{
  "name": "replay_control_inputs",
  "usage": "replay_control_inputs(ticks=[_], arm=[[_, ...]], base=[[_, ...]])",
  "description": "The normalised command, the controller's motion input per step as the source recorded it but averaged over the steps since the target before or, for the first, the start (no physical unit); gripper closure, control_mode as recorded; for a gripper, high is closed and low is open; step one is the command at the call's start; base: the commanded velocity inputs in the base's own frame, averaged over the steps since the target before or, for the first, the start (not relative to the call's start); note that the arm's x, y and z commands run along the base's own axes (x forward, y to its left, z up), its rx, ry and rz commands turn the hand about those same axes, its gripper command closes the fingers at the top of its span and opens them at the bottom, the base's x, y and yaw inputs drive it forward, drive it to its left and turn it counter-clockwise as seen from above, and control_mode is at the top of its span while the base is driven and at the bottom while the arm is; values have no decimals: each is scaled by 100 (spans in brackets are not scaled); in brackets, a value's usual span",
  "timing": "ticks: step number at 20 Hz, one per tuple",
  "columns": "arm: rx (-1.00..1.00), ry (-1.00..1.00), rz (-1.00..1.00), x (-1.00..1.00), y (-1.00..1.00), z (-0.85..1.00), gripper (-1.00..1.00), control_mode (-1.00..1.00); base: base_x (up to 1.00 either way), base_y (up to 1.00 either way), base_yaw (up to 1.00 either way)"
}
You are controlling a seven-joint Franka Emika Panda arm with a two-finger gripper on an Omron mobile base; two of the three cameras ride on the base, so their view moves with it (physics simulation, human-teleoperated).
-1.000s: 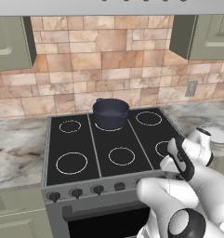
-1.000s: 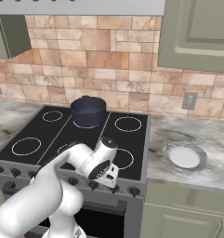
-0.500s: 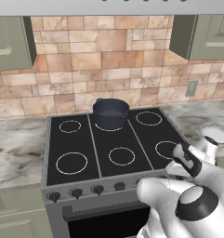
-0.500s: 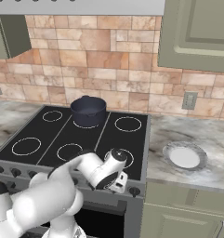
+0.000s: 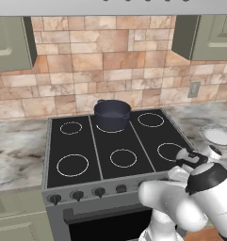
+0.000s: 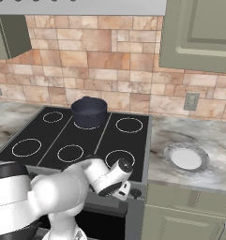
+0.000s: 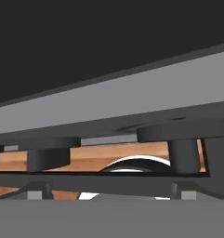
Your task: Retrieve the frozen meat and place it in the pot on a burner. Then turn the burner on.
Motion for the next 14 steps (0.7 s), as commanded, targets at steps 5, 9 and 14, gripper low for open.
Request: replay_control_inputs(ticks=[5,9,14], arm=[[6,-5,-5,0,19,-4,-100,-100],[4,-1,-4,-3,29,0,-100,-100],[2,0,0,-8,35,-3,-100,-100]], base=[[0,0,0],[0,0,0],[0,0,0]])
